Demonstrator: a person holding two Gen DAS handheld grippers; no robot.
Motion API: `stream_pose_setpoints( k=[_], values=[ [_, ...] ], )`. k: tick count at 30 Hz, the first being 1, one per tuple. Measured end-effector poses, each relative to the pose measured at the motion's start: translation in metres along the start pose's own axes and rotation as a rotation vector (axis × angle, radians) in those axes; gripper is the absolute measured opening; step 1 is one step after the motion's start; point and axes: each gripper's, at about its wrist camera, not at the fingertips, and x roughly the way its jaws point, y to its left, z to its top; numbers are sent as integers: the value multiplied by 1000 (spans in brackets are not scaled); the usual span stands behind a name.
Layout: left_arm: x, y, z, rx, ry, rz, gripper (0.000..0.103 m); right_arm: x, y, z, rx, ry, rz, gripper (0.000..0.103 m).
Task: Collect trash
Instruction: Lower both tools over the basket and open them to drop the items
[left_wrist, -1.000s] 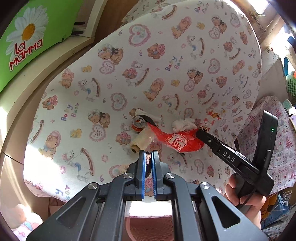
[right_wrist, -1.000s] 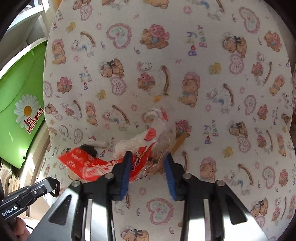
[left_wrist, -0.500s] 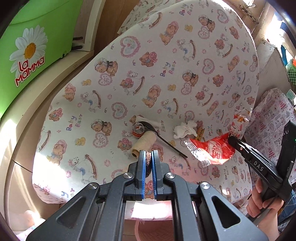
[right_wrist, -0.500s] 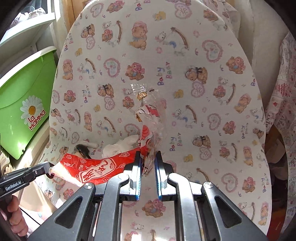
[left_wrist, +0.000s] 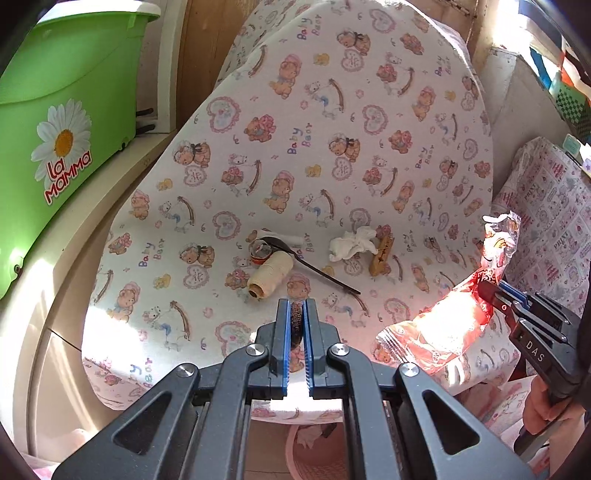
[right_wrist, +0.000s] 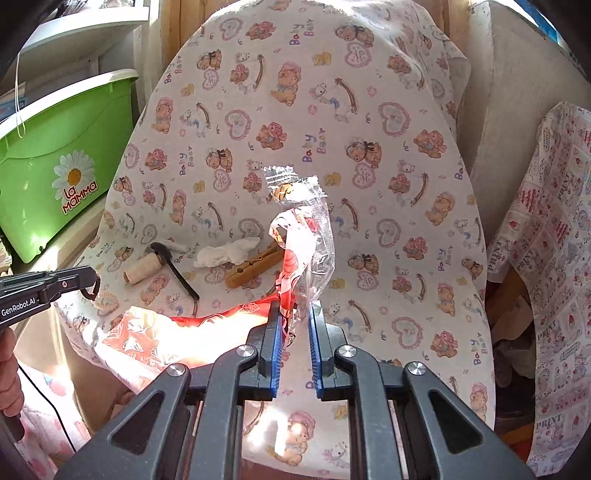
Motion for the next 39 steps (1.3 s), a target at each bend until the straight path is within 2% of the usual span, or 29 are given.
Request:
stream_pose_setpoints(
  k=[3,6,9,13,18,21,24,27,30,33,37,39],
  values=[
    [-13,-6,-8,-5,-12,-3,6,-17,4,-6,-17,-11,-19,14],
    [-9,-8,-23,-34,39,25,6,-23,8,-17,-7,19,1,14],
    [-6,-11,-38,-40,91,-6,6,-25,18,-33,-46,58,-11,14],
    [-18,-18,-53,-49,90,-34,6,-41,28,-47,-95,48,-23,14],
    [-13,-20,-72,-96,159,-93,6,-48,27,-64,-91,77,-26,14],
    [0,-27,-82,-88,215,-87,6,-36,21,-77,-48,157,-28,14],
    [18,-36,-94,-73,313,-115,6,-22,17,-92,0,237,-34,14],
    [37,-41,-107,-92,389,-135,6,-11,20,-103,-13,272,-64,14],
    [53,-46,-116,-65,431,-92,6,1,19,-113,39,324,-58,14],
    [66,-46,-125,-60,473,-60,6,17,19,-128,85,414,-39,14],
    [79,-38,-135,-76,526,-20,6,29,24,-142,85,486,-25,14],
    [86,-38,-141,-79,547,-8,6,37,28,-150,46,516,-53,14]
  ],
)
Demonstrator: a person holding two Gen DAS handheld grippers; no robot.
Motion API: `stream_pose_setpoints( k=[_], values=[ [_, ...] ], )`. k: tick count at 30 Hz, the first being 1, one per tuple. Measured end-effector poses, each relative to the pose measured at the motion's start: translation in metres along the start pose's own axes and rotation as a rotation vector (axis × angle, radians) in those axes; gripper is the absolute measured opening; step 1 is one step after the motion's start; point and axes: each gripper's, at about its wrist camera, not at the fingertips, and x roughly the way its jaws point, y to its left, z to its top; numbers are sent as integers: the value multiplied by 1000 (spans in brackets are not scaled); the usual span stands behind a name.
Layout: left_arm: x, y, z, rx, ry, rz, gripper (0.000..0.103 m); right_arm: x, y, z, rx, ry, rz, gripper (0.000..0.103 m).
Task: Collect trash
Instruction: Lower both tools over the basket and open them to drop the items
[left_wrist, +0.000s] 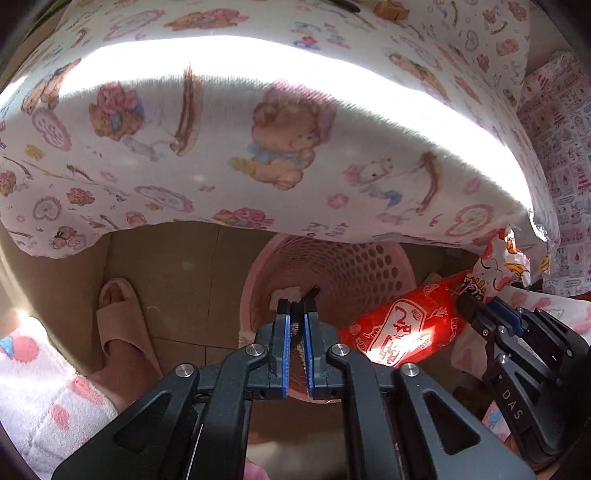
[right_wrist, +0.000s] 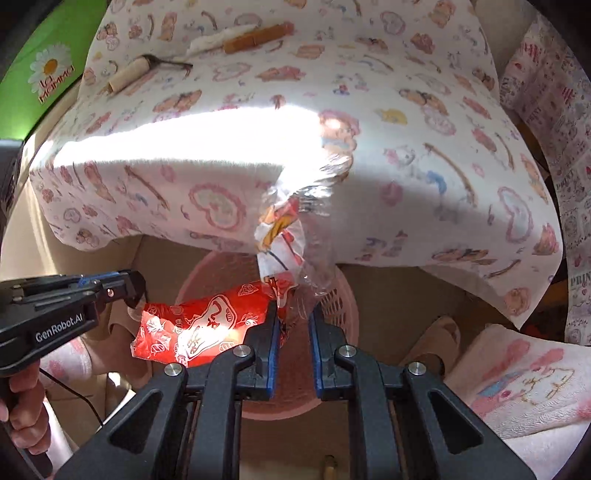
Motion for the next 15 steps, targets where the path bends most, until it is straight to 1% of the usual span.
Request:
stream_pose_setpoints(
  k=[2,4,7,8,11,14,15],
  values=[
    [8,-1,-1,2,20,7,6,14,2,-3,-7,35,-25,14],
    [14,-3,0,12,34,21,6,27,3,-7,2,81,-6,14],
    [17,-5,-1,5,40,13,6,39,10,-13,-58,96,-62,14],
    [18,-5,-1,11,51,2,6,42,11,-14,-56,101,-62,14],
    [21,-7,-2,16,65,-12,6,48,8,-18,-24,128,-17,14],
    [18,-9,-2,10,55,-18,7,53,8,-21,-36,133,-26,15],
    [16,-10,-2,13,47,-15,9,55,8,-22,-35,137,-30,15]
  ],
)
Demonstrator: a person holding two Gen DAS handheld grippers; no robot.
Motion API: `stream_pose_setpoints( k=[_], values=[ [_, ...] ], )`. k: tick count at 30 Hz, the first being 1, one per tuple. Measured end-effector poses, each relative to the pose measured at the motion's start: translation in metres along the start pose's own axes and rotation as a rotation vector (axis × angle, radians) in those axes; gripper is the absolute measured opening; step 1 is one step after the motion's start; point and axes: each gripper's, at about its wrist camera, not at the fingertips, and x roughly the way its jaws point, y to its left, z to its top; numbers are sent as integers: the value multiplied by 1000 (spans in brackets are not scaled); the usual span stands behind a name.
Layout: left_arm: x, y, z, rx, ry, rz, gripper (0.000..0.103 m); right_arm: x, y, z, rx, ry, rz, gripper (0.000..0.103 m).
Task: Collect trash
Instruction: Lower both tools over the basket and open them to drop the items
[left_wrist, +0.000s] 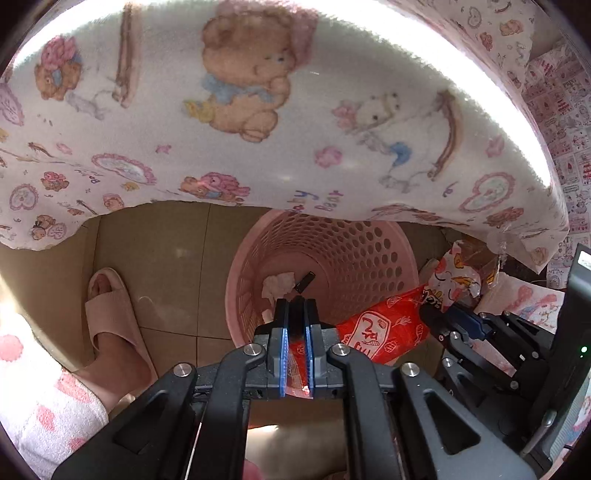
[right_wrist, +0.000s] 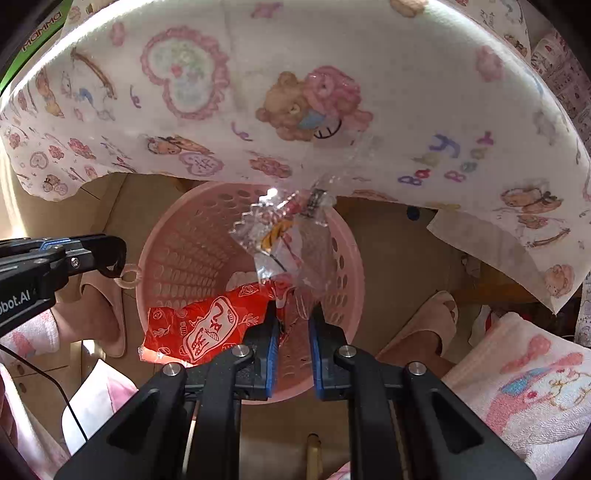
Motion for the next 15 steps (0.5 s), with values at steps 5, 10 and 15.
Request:
stream_pose_setpoints(
  k=[5,10,15],
  values=[
    [-6,2,1,-19,-11,-26,38,0,-5,5,21,23,47,43],
    [-10,4,4,-43,-11,-19,46,-8,-10,4,48,-17,48,60],
    [-28,-3,1,12,-91,90,53,-23,-22,11,86,-83,58,75]
  ],
)
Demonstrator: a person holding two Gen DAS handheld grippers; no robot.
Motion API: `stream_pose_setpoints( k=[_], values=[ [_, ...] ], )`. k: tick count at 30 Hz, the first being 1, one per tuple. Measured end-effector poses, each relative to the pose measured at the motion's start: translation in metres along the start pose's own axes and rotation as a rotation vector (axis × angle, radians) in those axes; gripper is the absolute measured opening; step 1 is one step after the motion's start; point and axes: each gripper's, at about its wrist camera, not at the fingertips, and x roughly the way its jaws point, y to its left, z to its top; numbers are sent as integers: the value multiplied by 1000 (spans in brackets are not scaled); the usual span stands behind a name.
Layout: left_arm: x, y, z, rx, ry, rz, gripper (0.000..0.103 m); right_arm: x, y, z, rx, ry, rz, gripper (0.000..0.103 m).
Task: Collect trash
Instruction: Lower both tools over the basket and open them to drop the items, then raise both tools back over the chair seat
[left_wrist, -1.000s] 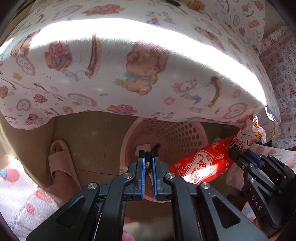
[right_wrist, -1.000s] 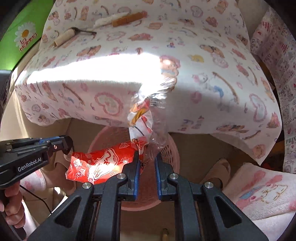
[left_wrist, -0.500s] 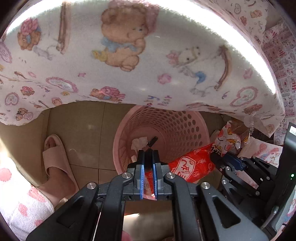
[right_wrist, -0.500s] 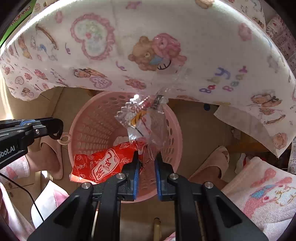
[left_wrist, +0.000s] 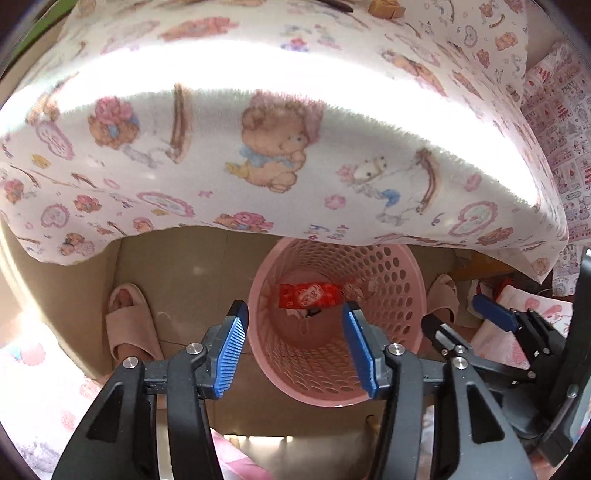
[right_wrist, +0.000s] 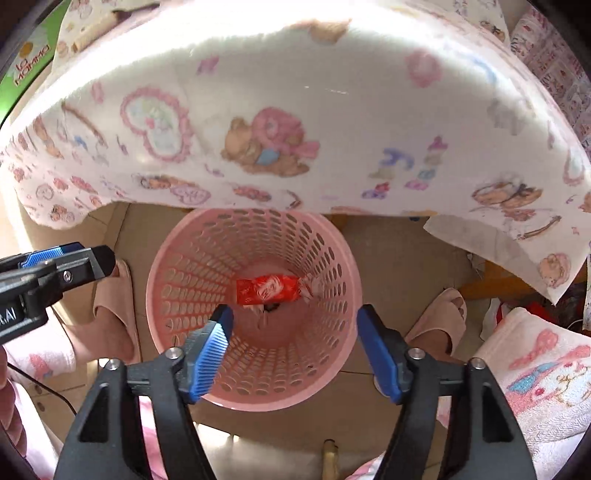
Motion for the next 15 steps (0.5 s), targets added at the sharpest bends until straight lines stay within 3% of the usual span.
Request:
stream_pose_setpoints(
  k=[4,10,15],
  values=[
    [-23,1,1,6,-80,33,56,-23,0,6,-5,-103,1,81],
    [-65,10,7,-10,-229,48,66,-60,3,9,-24,-238,31,81],
    [-100,17,6,-5,-358,79,82,-92,17,11,-91,-364,10,83]
  ],
)
